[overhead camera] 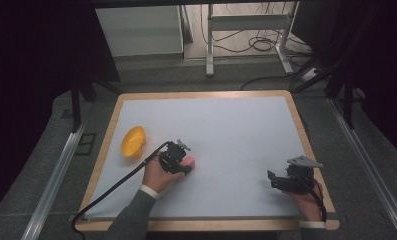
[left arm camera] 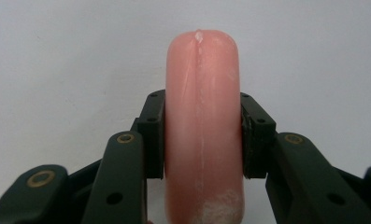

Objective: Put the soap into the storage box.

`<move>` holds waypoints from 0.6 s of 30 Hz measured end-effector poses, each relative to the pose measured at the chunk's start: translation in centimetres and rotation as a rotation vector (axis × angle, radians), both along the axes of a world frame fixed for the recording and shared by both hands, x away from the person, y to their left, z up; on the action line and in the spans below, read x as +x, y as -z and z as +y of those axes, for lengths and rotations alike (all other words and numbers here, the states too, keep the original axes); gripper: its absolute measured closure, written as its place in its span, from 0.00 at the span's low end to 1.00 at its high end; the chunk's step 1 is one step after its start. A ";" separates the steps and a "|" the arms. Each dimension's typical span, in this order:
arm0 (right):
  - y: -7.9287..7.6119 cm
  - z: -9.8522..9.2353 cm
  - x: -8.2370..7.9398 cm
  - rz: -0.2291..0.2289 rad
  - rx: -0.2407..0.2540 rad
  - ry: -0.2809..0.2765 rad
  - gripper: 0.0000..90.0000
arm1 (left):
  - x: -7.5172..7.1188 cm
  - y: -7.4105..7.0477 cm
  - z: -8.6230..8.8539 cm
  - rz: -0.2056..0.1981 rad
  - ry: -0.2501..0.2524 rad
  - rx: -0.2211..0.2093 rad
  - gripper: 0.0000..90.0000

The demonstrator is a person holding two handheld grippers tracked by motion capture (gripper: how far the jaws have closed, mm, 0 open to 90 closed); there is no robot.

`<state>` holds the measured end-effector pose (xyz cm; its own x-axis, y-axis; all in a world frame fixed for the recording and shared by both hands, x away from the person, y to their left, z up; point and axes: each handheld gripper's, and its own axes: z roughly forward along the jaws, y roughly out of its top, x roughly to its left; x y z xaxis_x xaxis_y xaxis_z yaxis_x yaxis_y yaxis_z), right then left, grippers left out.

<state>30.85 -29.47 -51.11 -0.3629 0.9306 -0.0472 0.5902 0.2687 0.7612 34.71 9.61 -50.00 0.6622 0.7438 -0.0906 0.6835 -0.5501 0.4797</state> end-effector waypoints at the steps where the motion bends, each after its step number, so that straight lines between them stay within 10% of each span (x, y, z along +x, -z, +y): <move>1: 0.0 0.0 0.0 0.001 -0.001 0.000 0.08 | 0.0 0.0 0.0 0.000 0.000 0.000 0.67; 18: 0.1 -0.1 0.0 0.002 -0.002 0.006 0.08 | -0.7 -1.8 1.3 -0.058 -0.012 -0.020 0.67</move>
